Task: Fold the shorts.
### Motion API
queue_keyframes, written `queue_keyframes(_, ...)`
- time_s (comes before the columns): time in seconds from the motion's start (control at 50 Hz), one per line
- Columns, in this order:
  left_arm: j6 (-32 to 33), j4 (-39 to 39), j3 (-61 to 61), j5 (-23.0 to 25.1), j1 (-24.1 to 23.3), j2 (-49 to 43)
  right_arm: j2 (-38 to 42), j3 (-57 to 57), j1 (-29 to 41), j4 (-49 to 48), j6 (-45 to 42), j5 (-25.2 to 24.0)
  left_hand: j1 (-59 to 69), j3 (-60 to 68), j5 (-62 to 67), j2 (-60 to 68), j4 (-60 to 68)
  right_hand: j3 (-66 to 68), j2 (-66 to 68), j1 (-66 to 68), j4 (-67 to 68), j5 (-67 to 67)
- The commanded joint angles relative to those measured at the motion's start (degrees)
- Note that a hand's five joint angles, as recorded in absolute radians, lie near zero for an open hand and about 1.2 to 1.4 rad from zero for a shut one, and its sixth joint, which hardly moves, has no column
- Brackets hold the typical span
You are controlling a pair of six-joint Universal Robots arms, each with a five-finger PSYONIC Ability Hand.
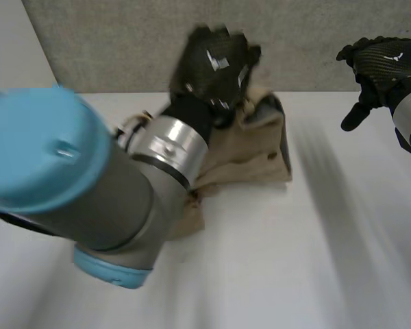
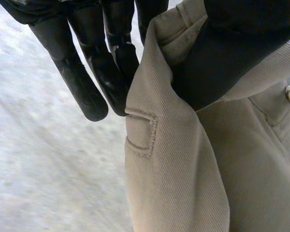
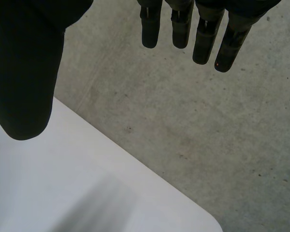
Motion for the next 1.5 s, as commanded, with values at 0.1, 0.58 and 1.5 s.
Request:
queue_keyframes(0.1,0.0,-3.3,2.0,-1.8,2.0,22.5,-1.0,0.0,0.4,0.1,0.1,0.0,18.9,11.7,14.9,11.6,11.6,-2.2,-2.1,-1.3,-3.1,-2.6)
queue_keyframes(0.58,0.2,-3.5,10.3,5.1,9.4,-8.7,-1.3,0.6,0.3,0.1,-0.5,-0.1,18.9,11.7,14.9,11.6,11.6,-2.2,-2.1,-1.3,-3.1,-2.6)
queue_keyframes(1.5,-22.2,-18.1,-21.0,-21.0,-1.8,9.7,23.9,-6.0,0.5,-0.1,-20.4,-32.1,-44.2,-51.3,-48.1,-51.5,-51.5,6.9,7.0,7.8,6.1,6.5)
